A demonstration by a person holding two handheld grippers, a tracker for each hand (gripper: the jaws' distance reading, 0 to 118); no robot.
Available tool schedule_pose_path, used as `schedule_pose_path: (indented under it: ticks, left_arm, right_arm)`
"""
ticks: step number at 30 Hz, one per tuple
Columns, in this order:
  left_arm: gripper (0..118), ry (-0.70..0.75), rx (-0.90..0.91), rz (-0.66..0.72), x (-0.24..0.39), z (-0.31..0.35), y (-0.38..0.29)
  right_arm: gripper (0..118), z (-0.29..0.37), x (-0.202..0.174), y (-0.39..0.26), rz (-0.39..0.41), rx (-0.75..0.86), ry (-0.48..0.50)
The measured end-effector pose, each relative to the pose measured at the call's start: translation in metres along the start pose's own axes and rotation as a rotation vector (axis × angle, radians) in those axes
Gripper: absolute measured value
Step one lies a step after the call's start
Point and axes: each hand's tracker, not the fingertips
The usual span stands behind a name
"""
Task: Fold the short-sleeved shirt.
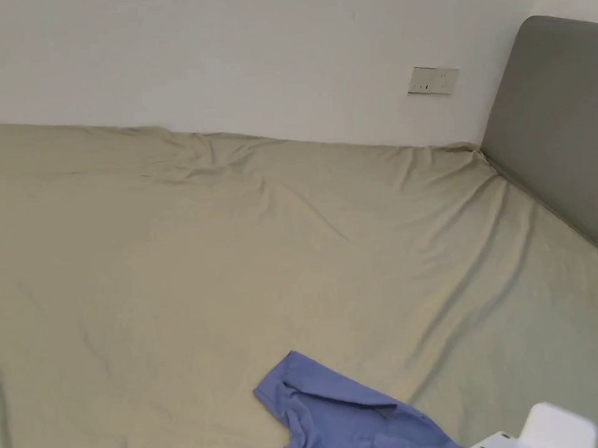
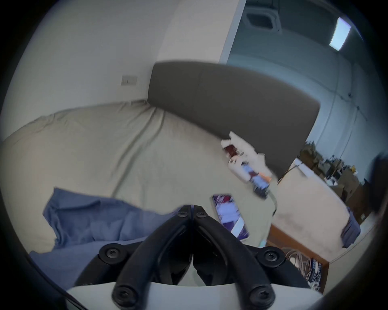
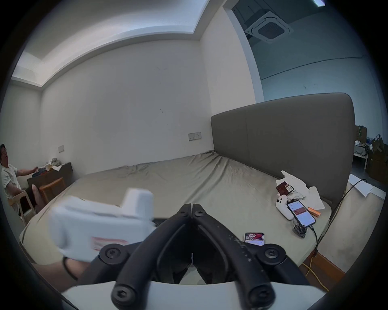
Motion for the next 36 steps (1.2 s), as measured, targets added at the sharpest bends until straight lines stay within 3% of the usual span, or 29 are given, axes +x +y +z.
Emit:
schedule_pose_path:
  ticks: [5, 9, 14, 15, 16, 19, 20, 21, 22, 23, 26, 28, 32, 36]
  left_arm:
    - [0, 0.074, -0.145, -0.020, -0.010, -0.049, -0.036]
    - [11, 0.058, -0.209, 0.002, -0.017, -0.062, -0.056]
    - [90, -0.170, -0.165, 0.189, -0.036, 0.011, -0.052]
    - [100, -0.166, -0.136, 0.205, -0.043, 0.036, -0.055]
    - [102, -0.151, -0.078, 0.217, -0.051, 0.060, -0.056]
    - [98, 0.007, 0.078, 0.220, -0.081, 0.138, -0.066]
    - [88, 0.101, 0.118, 0.216, -0.093, 0.163, -0.071]
    - [74, 0.208, 0.153, 0.231, -0.105, 0.185, -0.077]
    - [47, 0.296, 0.176, 0.245, -0.115, 0.201, -0.083]
    - [28, 0.405, 0.182, 0.272, -0.126, 0.216, -0.093]
    - [0, 0.655, 0.186, 0.344, -0.156, 0.254, -0.120]
    - [0, 0.736, 0.177, 0.407, -0.172, 0.275, -0.141]
    - [0, 0.761, 0.157, 0.634, -0.199, 0.308, -0.184]
    - [0, 0.770, 0.206, 0.811, -0.224, 0.323, -0.209]
  right_arm:
    - [1, 0.001, 0.006, -0.002, 0.016, -0.030, -0.004]
    - [1, 0.002, 0.011, -0.003, 0.014, -0.032, -0.017]
    - [1, 0.000, 0.003, -0.001, 0.028, -0.016, -0.004]
    - [1, -0.001, -0.001, -0.001, 0.028, -0.007, 0.013]
    - [1, -0.003, -0.005, -0.001, 0.022, 0.006, 0.037]
    - [1, -0.010, -0.021, -0.002, -0.014, 0.025, 0.125]
    - [1, -0.012, -0.028, -0.002, -0.020, 0.024, 0.155]
    - [1, -0.015, -0.035, -0.003, -0.026, 0.024, 0.190]
    - [1, -0.018, -0.041, -0.004, -0.030, 0.017, 0.219]
    - [1, -0.022, -0.049, -0.004, -0.031, 0.008, 0.249]
    - [1, -0.030, -0.074, -0.006, -0.009, -0.009, 0.312]
    - [1, -0.034, -0.091, -0.007, 0.012, -0.013, 0.345]
    - [1, -0.040, -0.114, -0.008, 0.042, -0.029, 0.434]
    - [1, -0.043, -0.129, -0.006, 0.066, -0.039, 0.463]
